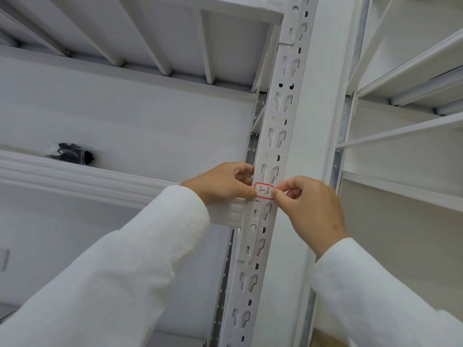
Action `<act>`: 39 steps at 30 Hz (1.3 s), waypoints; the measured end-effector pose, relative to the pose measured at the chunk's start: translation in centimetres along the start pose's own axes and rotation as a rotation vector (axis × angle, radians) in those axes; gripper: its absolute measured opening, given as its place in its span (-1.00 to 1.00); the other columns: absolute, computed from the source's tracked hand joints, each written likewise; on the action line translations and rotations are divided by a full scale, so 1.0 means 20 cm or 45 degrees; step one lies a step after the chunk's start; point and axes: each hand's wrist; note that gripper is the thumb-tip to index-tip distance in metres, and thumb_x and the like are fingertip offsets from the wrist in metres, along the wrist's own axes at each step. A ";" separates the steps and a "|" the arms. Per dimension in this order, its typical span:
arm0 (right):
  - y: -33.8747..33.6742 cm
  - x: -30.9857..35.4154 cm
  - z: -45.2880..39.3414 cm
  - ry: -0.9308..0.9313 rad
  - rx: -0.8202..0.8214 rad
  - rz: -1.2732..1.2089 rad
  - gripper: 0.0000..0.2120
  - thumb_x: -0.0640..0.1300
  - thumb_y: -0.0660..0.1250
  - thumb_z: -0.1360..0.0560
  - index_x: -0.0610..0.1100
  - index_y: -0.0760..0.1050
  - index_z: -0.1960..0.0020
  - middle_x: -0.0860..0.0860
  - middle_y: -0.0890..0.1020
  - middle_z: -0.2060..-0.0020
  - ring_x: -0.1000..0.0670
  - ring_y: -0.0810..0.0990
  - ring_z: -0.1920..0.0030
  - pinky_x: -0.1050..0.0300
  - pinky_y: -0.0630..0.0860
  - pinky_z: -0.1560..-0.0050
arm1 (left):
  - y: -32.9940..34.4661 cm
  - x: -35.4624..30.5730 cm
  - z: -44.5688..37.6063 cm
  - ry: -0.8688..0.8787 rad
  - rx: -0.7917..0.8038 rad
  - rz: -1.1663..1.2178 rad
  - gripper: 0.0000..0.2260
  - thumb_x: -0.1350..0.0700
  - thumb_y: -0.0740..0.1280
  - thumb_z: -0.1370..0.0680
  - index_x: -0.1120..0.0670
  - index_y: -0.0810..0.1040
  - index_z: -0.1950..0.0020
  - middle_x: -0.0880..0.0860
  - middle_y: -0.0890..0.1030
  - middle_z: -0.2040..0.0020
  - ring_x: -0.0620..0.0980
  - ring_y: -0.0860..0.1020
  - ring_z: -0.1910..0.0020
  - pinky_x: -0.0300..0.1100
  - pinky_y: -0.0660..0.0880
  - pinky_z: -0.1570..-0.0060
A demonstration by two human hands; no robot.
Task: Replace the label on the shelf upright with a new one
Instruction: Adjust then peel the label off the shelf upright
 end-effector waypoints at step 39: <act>-0.01 0.00 -0.01 -0.024 0.033 0.078 -0.88 0.03 0.31 -0.45 0.04 0.57 0.20 0.12 0.62 0.32 0.01 0.57 0.21 0.13 0.49 0.21 | 0.00 0.01 0.00 0.015 -0.012 -0.009 -0.60 0.31 0.37 -0.40 0.08 0.51 -0.22 -0.05 0.65 0.13 -0.13 0.59 0.21 -0.16 0.50 -0.12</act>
Point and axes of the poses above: each hand's wrist, its own z-axis away from the middle knuckle, its own y-axis out of the palm, x = y × z
